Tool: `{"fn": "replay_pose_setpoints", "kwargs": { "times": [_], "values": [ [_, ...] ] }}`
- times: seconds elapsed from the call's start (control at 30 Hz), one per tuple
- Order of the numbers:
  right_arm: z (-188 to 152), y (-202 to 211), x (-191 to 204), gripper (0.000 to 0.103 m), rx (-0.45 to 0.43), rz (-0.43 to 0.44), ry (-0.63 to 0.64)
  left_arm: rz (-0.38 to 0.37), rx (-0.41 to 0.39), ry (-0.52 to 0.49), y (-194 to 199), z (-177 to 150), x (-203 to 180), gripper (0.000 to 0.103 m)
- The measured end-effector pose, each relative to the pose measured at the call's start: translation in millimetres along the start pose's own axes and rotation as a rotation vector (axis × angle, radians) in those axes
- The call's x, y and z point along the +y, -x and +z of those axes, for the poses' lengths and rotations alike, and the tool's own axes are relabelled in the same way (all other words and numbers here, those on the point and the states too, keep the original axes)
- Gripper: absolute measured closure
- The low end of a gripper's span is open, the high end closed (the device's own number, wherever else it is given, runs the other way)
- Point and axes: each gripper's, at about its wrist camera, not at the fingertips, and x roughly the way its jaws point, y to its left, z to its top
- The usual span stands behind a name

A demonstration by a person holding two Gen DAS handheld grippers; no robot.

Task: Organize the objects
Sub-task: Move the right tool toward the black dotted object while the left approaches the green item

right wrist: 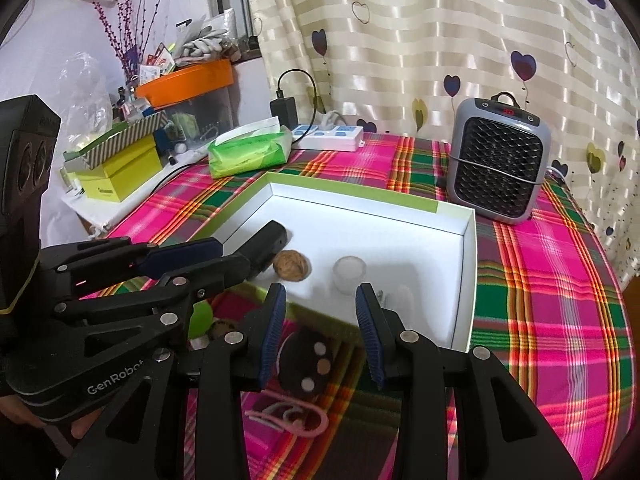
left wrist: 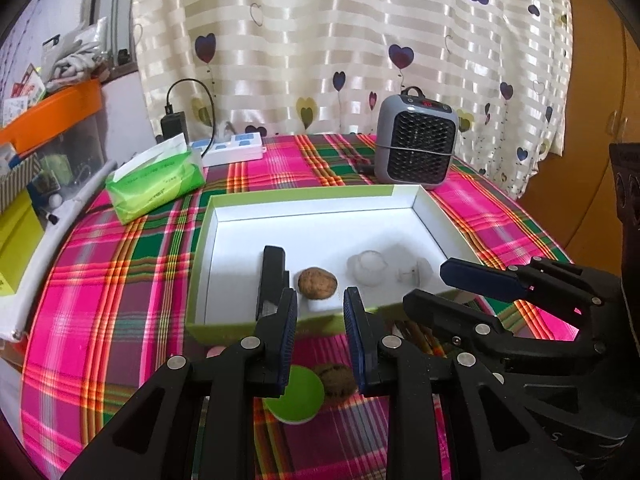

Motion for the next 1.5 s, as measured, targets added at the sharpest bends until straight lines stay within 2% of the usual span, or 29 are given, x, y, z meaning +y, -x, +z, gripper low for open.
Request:
{"fn": "replay_pose_setpoints", "kwargs": {
  "times": [0.57,1.5],
  "values": [
    [-21,9,9,0.065,-0.003,0.018,0.039,-0.02,0.009,0.025,9,-29,-2,0.081],
    [-31,12,10,0.065,0.009,0.068,0.049,-0.03,0.001,0.017,11,-37,-6,0.082]
  ]
}}
